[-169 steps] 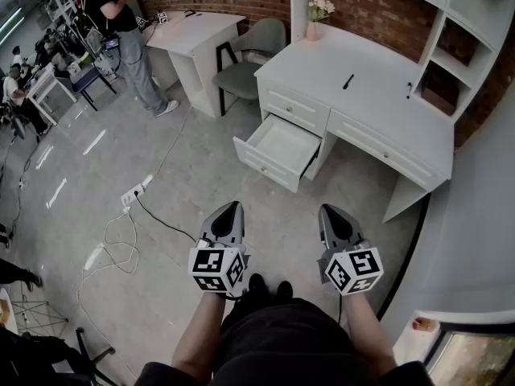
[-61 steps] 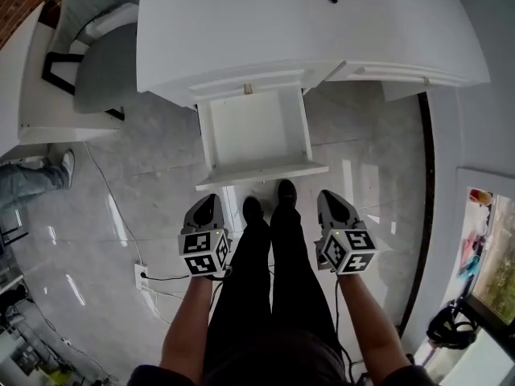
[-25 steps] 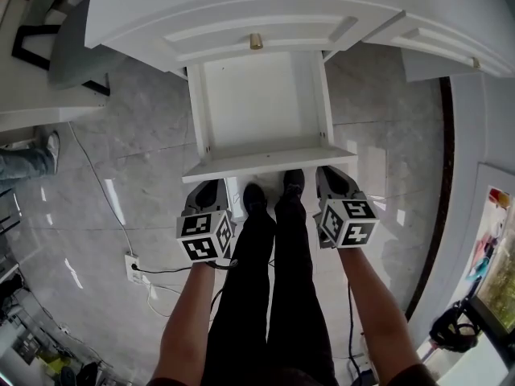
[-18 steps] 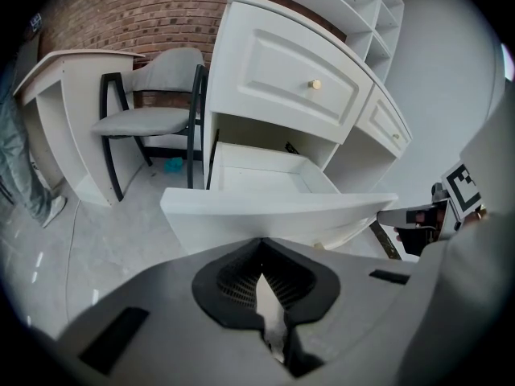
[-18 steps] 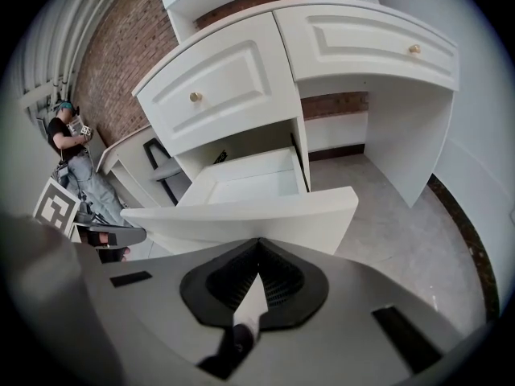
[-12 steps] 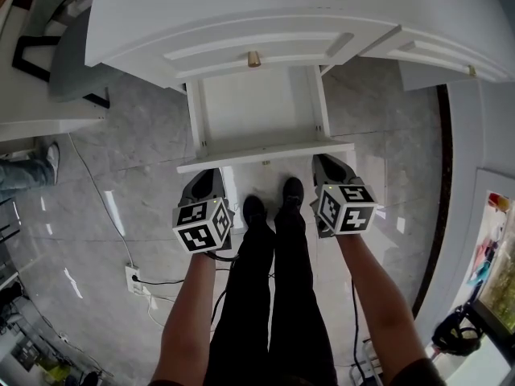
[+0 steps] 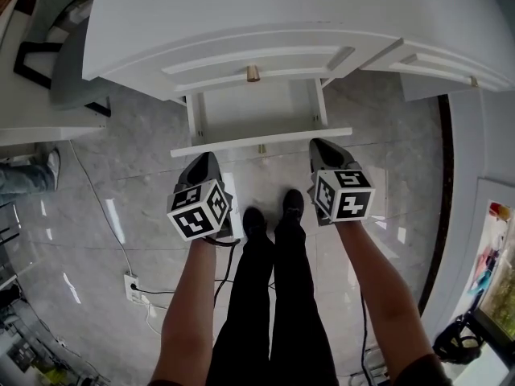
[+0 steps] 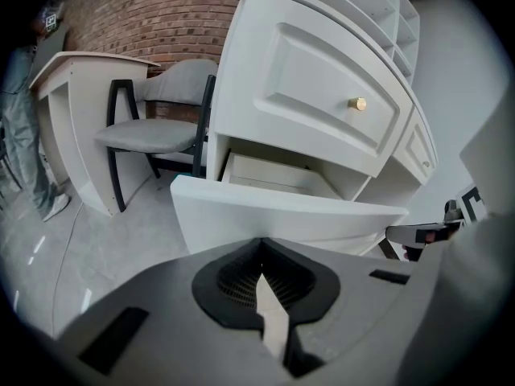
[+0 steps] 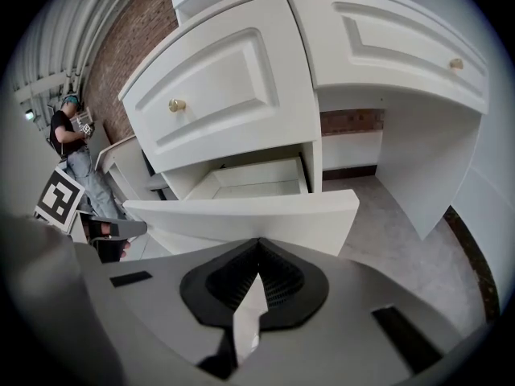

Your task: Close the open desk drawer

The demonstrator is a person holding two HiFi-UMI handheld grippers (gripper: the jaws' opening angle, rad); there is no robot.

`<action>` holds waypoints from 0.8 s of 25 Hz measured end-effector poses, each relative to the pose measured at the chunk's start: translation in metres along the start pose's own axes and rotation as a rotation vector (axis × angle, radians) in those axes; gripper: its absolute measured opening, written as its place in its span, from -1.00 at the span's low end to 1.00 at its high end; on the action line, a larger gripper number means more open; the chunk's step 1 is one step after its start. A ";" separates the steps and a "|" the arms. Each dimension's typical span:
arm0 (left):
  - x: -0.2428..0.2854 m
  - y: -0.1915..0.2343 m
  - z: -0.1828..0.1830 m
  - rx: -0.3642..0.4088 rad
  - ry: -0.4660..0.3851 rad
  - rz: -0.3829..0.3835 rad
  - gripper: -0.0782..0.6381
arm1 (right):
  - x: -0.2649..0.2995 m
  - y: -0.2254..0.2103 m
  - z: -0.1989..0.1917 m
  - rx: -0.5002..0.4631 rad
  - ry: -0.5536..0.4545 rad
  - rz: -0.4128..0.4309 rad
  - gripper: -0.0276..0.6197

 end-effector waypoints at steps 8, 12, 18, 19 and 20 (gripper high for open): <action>0.027 0.006 0.024 0.002 -0.049 0.002 -0.76 | 0.028 -0.005 0.026 -0.033 -0.024 0.002 -0.90; 0.037 0.006 0.036 0.008 -0.060 0.021 -0.76 | 0.038 -0.007 0.038 -0.075 -0.027 0.012 -0.90; 0.052 0.009 0.053 -0.013 -0.073 0.017 -0.76 | 0.053 -0.010 0.055 -0.064 -0.042 0.010 -0.90; 0.055 0.010 0.056 -0.012 -0.076 0.016 -0.76 | 0.056 -0.010 0.058 -0.063 -0.046 0.011 -0.90; 0.058 0.011 0.059 -0.011 -0.078 0.016 -0.76 | 0.059 -0.011 0.060 -0.063 -0.049 0.012 -0.90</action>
Point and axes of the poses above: the fingertips, and each gripper's own axes: x forward along the fingers, y to its left, z out of its top, the point moved 10 cm from there along -x, backward along the fingers, and after that the axes turned 5 degrees about -z, right-handed, at the moved point
